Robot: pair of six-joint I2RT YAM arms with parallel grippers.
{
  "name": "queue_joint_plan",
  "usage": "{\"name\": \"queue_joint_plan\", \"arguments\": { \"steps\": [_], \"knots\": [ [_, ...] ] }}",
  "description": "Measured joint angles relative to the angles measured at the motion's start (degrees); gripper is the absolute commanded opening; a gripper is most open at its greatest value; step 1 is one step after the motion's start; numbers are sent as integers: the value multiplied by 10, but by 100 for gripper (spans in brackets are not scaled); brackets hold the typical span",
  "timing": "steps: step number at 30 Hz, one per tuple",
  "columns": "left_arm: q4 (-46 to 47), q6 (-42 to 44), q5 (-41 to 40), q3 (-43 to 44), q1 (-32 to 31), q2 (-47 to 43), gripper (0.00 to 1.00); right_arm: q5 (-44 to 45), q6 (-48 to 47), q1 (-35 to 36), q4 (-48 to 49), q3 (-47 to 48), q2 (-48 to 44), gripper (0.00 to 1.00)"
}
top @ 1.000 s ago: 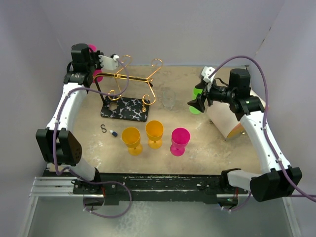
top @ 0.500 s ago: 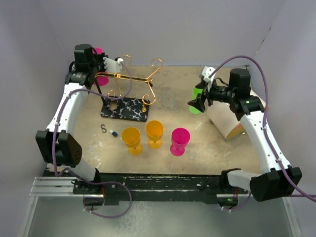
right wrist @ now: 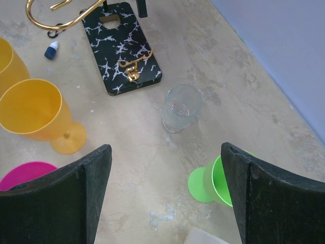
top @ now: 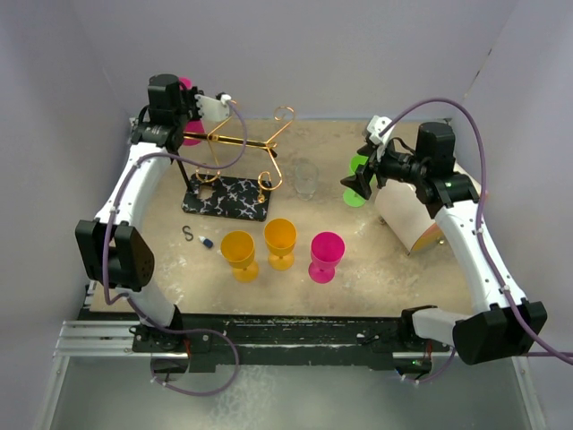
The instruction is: Place the wine glass upside down on the wine glass rack
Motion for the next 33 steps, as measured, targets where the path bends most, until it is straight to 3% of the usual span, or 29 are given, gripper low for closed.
{"name": "queue_joint_plan", "arguments": {
  "steps": [17, 26, 33],
  "knots": [
    [-35, -31, -67, 17, 5, 18, 2, 1, 1, -3, 1, 0, 0, 92],
    [-69, -40, -70, 17, 10, 17, 10, 1, 1, -3, 4, 0, 0, 92],
    [-72, -40, -71, 15, 10, 6, 23, 1, 1, -3, 4, 0, 0, 92]
  ]
}}
